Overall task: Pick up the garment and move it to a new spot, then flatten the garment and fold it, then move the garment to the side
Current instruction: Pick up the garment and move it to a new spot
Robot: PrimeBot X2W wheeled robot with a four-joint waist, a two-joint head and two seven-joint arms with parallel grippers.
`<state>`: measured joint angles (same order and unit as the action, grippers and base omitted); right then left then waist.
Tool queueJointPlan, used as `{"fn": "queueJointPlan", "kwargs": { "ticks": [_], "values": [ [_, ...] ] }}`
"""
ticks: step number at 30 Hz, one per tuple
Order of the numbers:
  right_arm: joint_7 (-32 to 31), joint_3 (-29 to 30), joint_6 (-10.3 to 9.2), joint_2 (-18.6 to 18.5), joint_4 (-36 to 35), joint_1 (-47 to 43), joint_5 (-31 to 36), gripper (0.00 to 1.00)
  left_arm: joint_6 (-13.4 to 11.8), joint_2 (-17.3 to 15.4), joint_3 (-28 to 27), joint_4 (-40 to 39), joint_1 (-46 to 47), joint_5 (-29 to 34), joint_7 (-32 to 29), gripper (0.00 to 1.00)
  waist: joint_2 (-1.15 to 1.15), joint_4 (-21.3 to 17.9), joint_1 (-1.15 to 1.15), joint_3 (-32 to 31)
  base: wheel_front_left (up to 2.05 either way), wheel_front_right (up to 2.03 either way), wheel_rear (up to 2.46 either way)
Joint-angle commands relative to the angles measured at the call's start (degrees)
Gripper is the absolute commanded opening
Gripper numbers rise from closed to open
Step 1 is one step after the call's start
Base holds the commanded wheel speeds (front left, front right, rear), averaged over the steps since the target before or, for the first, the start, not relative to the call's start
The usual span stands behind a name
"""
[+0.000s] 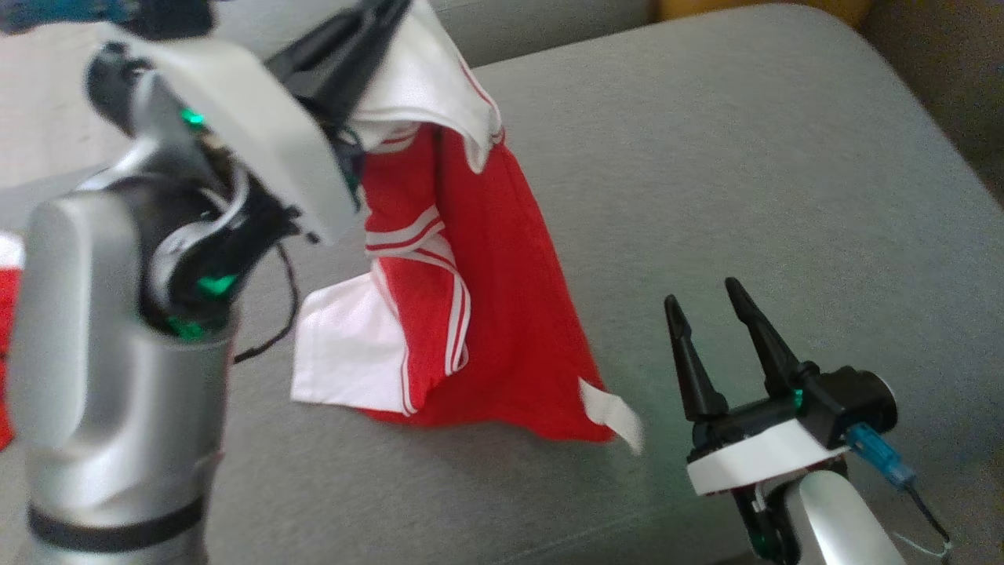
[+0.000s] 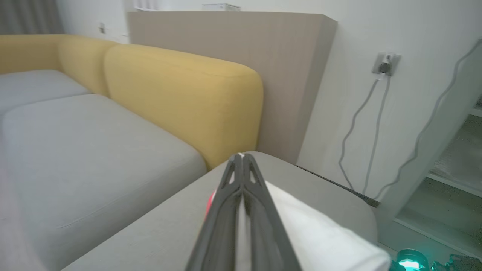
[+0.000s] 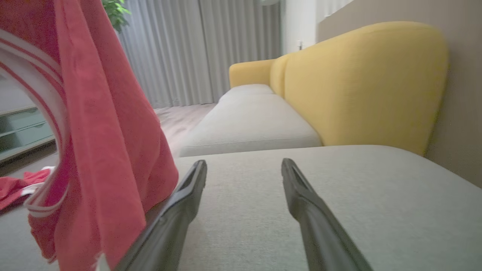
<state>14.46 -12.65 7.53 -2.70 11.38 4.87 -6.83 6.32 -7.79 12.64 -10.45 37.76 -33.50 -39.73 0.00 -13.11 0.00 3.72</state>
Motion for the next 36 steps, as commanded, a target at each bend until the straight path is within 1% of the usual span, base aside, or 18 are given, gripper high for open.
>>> {"fn": "queueJointPlan", "kwargs": {
  "ticks": [1, 3, 6, 9, 11, 12, 13, 14, 17, 19, 23, 27, 28, 31, 36],
  "values": [
    [0.5, -1.6, -0.04, -0.2, -2.4, 1.9, -0.5, 1.0, 0.3, -0.8, -1.4, -0.4, 3.8, 0.4, 0.6, 0.0, 0.0, -4.8, 0.0, 0.3, 0.0, 0.0, 0.0],
    [0.5, -2.0, -0.04, -0.2, -2.7, 2.2, -0.7, 1.0, 0.4, 0.0, 0.0, 3.5, 4.9, 1.5, 2.3, 0.0, 0.0, -7.2, 0.0, 0.8, 0.0, 0.0, 0.0],
    [0.5, -2.5, -0.04, -0.2, -3.0, 2.5, -1.1, 1.0, 0.6, 1.0, 2.2, 10.9, 6.8, 4.0, 7.1, 0.0, 0.0, -10.4, 0.0, 1.9, 0.0, 0.0, 0.0],
    [0.5, -2.9, -0.04, -0.2, -3.4, 2.8, -1.5, 1.0, 0.8, 2.3, 4.3, 20.1, 8.2, 5.4, 14.2, 0.0, 0.0, -12.9, 0.0, 3.0, 0.0, 0.0, 0.0],
    [0.5, -3.2, -0.04, -0.2, -3.6, 2.8, -1.8, 1.0, 0.9, 3.0, 5.3, 26.6, 8.8, 6.3, 21.0, 0.0, 0.0, -14.0, 0.0, 3.8, 0.0, 0.0, 0.0],
    [0.5, -3.3, -0.04, -0.2, -3.7, 2.9, -1.9, 1.0, 0.9, 3.3, 6.3, 30.0, 8.9, 7.1, 24.0, 0.26, 0.0, -14.4, 0.0, 4.1, 0.0, 0.0, 0.0],
    [0.5, -3.4, -0.04, -0.2, -3.7, 3.0, -2.0, 1.0, 1.0, 3.5, 7.7, 33.1, 9.0, 7.8, 26.9, 0.6, 0.0, -14.7, 0.0, 4.4, 0.0, 0.0, 0.0],
    [0.5, -3.5, -0.04, -0.2, -3.8, 3.0, -2.1, 1.0, 1.0, 3.7, 8.6, 36.3, 8.9, 8.1, 29.5, 1.0, 0.0, -14.9, 0.0, 4.5, 0.0, 0.0, 0.0],
    [0.5, -3.4, -0.04, -0.2, -3.9, 2.8, -2.0, 1.0, 1.1, 4.2, 11.1, 44.2, 8.7, 9.3, 36.5, 1.0, 0.0, -14.8, 0.0, 4.7, 0.0, 0.0, 0.0],
    [0.5, -2.9, -0.04, -0.2, -4.1, 2.6, -2.0, 1.0, 1.1, 4.5, 12.9, 48.2, 8.5, 9.7, 39.6, 1.0, 0.0, -13.9, 0.0, 4.7, 0.0, 0.0, 0.0],
    [0.5, -1.9, -0.04, -0.2, -4.4, 2.0, -1.7, 1.0, 0.6, 4.8, 14.7, 52.2, 7.5, 8.8, 45.0, 1.0, 0.0, -11.1, 0.0, 4.2, 0.0, 0.0, 0.0],
    [0.5, -0.6, -0.04, -0.2, -4.8, 0.9, -0.5, 1.0, -1.4, 4.9, 16.5, 50.0, 3.7, 3.9, 49.7, 1.0, 0.0, -7.5, 0.0, 2.8, 0.0, 0.0, 0.0],
    [0.5, -0.4, -0.04, -0.2, -4.8, 0.5, -0.1, 1.0, -2.4, 4.9, 16.8, 49.0, 2.3, 2.6, 50.6, 1.0, 0.0, -6.6, 0.0, 2.4, 0.0, 0.0, 0.0],
    [0.5, 1.0, -0.04, -0.2, -5.3, -0.6, 1.4, 1.0, -5.4, 4.9, 17.0, 45.5, -2.2, 1.3, 52.9, 1.0, 0.0, -3.5, 0.0, 1.3, 0.0, 0.0, 0.0],
    [0.5, 4.5, -0.04, -0.2, -6.6, -2.7, 5.2, 1.0, -11.1, 4.3, 15.4, 37.1, -11.2, 5.0, 54.6, 1.0, 0.0, 1.9, 0.0, -0.3, 0.0, 0.0, 0.0]
  ]
}}
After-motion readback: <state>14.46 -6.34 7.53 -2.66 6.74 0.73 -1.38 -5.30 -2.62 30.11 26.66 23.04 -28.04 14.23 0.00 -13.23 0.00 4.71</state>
